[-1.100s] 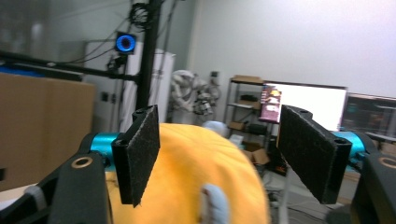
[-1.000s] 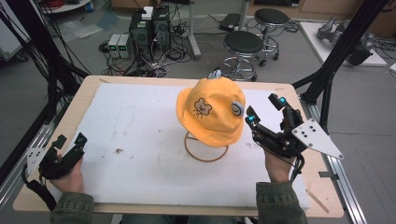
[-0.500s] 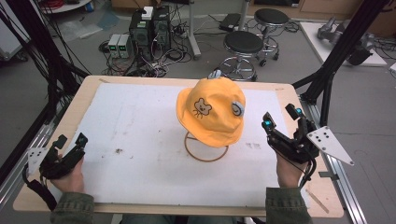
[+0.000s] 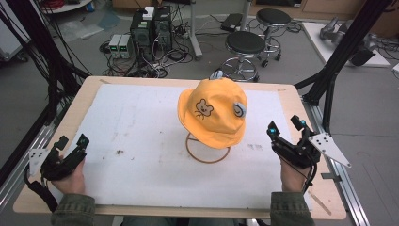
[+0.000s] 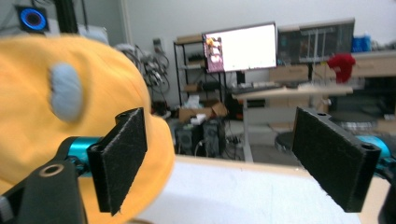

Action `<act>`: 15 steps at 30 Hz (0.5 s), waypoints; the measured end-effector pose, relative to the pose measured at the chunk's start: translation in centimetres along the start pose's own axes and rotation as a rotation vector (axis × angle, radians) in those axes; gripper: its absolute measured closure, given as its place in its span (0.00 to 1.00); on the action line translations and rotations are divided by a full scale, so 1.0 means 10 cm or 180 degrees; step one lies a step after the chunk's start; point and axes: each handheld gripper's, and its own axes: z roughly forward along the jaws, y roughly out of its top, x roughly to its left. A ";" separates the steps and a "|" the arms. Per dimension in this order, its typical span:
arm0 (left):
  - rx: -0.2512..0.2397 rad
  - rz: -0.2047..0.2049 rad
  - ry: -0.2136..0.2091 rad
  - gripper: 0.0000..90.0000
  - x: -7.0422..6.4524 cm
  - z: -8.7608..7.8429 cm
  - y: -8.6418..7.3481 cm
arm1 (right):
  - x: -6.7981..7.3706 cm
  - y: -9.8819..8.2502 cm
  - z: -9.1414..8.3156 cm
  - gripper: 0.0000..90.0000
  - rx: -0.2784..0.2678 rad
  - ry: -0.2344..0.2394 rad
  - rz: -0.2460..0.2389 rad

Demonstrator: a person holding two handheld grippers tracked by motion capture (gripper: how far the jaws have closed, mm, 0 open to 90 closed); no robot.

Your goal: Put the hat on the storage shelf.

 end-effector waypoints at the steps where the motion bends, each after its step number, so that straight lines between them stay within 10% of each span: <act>1: -0.0001 0.0002 -0.0001 0.31 0.00 0.00 0.00 | -0.01 -0.02 0.00 0.19 0.0022 -0.0015 0.0019; 15: 0.0028 -0.0014 0.0000 0.31 0.00 0.01 -0.01 | -0.16 -0.38 -0.02 0.16 0.0312 -0.0229 0.0228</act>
